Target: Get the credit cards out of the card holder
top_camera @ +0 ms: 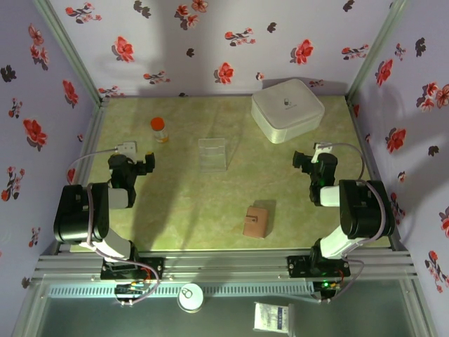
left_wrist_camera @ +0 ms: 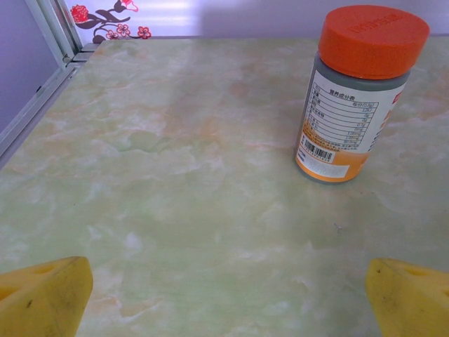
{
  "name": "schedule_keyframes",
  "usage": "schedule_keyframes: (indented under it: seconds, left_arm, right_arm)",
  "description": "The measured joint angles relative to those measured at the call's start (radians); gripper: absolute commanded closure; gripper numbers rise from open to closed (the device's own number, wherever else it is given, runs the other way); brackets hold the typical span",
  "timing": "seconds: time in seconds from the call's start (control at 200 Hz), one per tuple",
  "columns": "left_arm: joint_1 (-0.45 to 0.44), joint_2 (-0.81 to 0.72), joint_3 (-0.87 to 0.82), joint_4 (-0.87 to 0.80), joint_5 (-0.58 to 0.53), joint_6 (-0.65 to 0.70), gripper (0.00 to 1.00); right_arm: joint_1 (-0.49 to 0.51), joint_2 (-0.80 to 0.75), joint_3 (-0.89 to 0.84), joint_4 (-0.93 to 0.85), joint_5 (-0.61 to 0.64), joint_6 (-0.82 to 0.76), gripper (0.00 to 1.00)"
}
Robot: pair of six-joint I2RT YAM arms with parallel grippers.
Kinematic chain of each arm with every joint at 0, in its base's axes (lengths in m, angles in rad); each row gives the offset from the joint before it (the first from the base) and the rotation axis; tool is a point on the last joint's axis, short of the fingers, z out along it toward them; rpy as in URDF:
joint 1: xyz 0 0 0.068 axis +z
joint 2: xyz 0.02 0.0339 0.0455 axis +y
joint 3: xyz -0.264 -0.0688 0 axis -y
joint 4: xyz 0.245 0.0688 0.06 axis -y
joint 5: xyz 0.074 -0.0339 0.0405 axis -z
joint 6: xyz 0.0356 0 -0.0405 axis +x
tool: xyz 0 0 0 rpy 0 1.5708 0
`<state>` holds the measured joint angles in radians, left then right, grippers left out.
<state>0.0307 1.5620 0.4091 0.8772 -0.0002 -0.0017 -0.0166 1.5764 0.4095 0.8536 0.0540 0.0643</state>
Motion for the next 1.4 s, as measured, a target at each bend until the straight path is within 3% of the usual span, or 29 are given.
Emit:
schedule_keyframes:
  seconds: [0.52,0.79,1.19,1.4]
  left_arm:
    - [0.000,-0.002,0.000,-0.002,-0.001,0.000,0.00]
    - [-0.003,-0.113,-0.014,-0.064,-0.035,-0.005,0.00]
    - [-0.085,-0.348,0.088,-0.399,-0.128,-0.059,0.00]
    - [-0.150,-0.410,0.179,-0.615,-0.131,-0.122,0.00]
  right_arm:
    - [0.000,0.000,-0.001,0.000,-0.002,0.000,0.01]
    - [0.005,-0.089,-0.004,-0.065,-0.005,-0.001,0.01]
    - [0.080,-0.286,0.138,-0.441,-0.004,0.001,0.04]
    - [0.144,-0.360,0.238,-0.642,-0.018,0.090,0.09]
